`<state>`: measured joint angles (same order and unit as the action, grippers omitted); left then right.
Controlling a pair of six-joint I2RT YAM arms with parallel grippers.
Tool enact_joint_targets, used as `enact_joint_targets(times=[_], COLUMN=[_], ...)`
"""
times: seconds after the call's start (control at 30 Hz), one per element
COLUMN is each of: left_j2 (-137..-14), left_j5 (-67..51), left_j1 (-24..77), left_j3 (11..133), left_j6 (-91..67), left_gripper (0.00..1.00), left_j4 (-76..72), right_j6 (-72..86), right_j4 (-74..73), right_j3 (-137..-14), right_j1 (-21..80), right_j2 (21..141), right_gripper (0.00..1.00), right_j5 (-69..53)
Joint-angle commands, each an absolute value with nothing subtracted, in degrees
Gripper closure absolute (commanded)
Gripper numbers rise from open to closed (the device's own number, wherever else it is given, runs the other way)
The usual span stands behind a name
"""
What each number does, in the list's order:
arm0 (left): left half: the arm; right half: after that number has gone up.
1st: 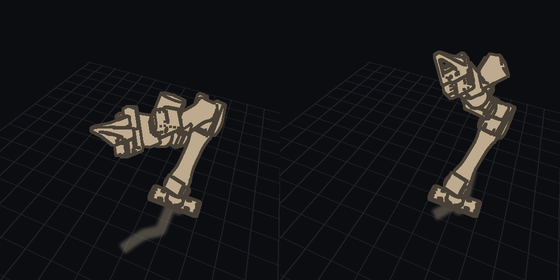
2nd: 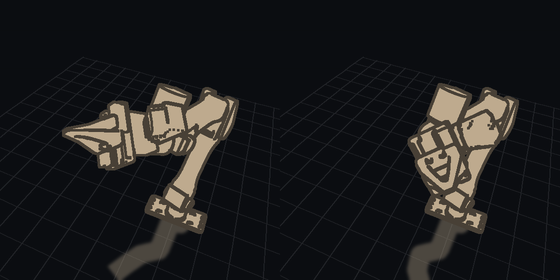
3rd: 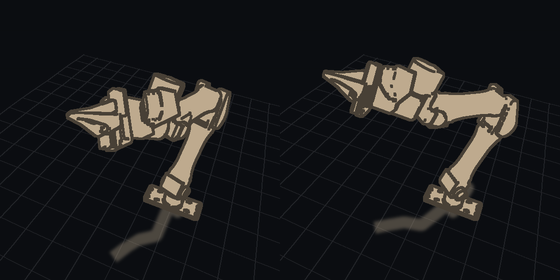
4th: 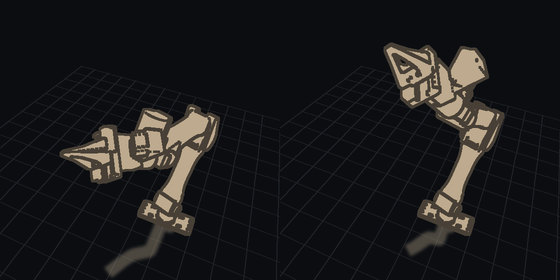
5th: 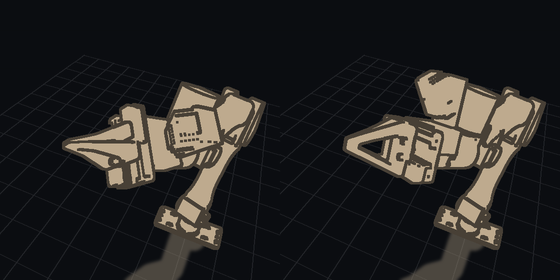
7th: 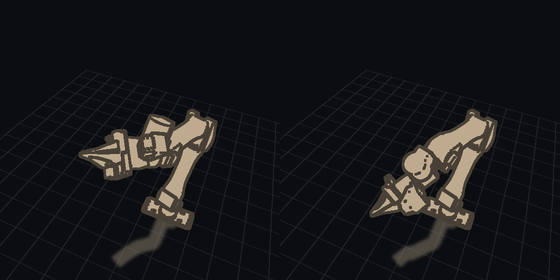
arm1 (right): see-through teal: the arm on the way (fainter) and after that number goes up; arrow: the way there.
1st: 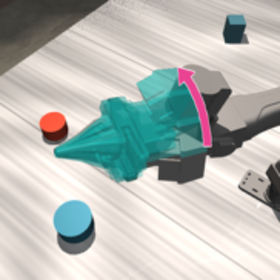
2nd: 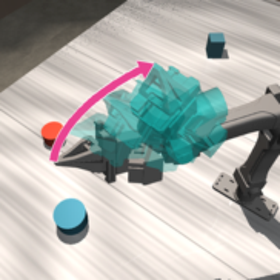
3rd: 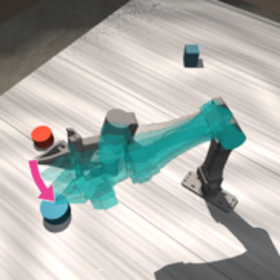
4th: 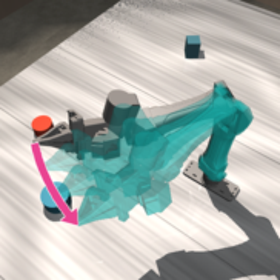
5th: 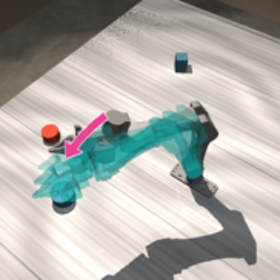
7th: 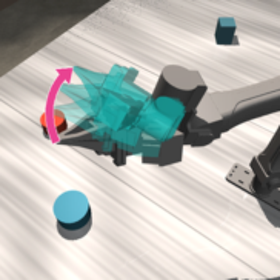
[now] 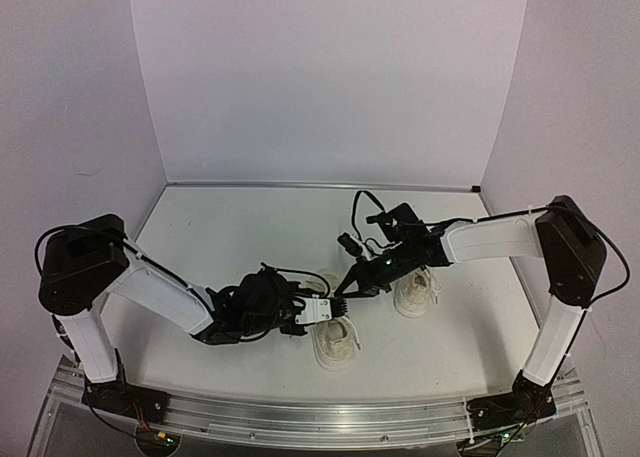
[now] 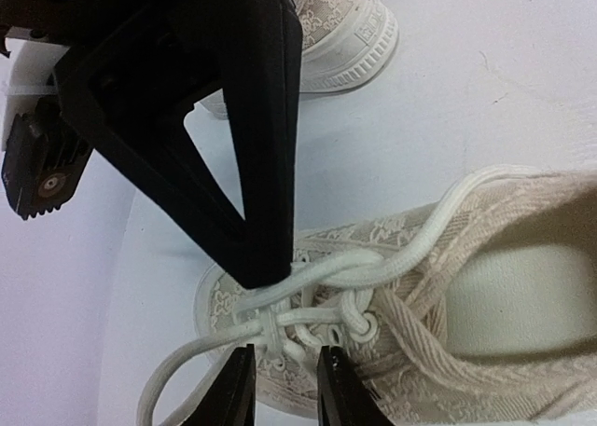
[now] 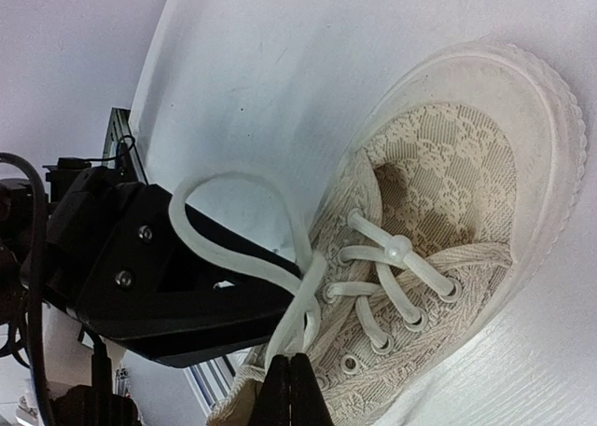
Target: Tie the shoes
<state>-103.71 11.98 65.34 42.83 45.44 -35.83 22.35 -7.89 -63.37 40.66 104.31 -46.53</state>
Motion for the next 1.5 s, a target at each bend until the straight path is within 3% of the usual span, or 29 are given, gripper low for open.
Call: enact_joint_targets(times=[0.0, 0.3, 0.53, 0.87, 1.2, 1.47], left_j2=[-97.81, -91.59, -88.36, -93.60, -95.28, -93.23], left_j5=[10.46, 5.70, -6.59, -14.89, -11.99, -9.15], left_j1=[65.57, 62.61, 55.49, 54.49, 54.50, 54.41], left_j3=[41.27, 40.10, 42.85, 49.24, 50.46, 48.40], left_j6=[43.99, 37.75, 29.31, 22.97, 23.75, 23.04], left_gripper=[0.75, 0.66, 0.47, 0.46, 0.69, 0.96], left_j4=[-31.42, -24.50, -21.00, -20.07, -18.63, -18.24], right_j6=[21.30, 21.09, 21.00, 21.00, 21.09, 21.43], right_j4=[-8.00, -8.00, -7.92, -7.92, -7.82, -7.82], right_j3=[-64.16, -63.53, -63.32, -62.94, -61.92, -61.37], right_j1=[40.98, 40.96, 40.96, 41.04, 41.04, 41.04], right_j2=[102.08, 101.18, 100.71, 100.33, 99.07, 98.32], right_gripper=[1.00, 1.00, 1.00, 1.00, 1.00, 1.00], right_j5=[-45.41, -45.09, -45.42, -45.64, -44.91, -44.03])
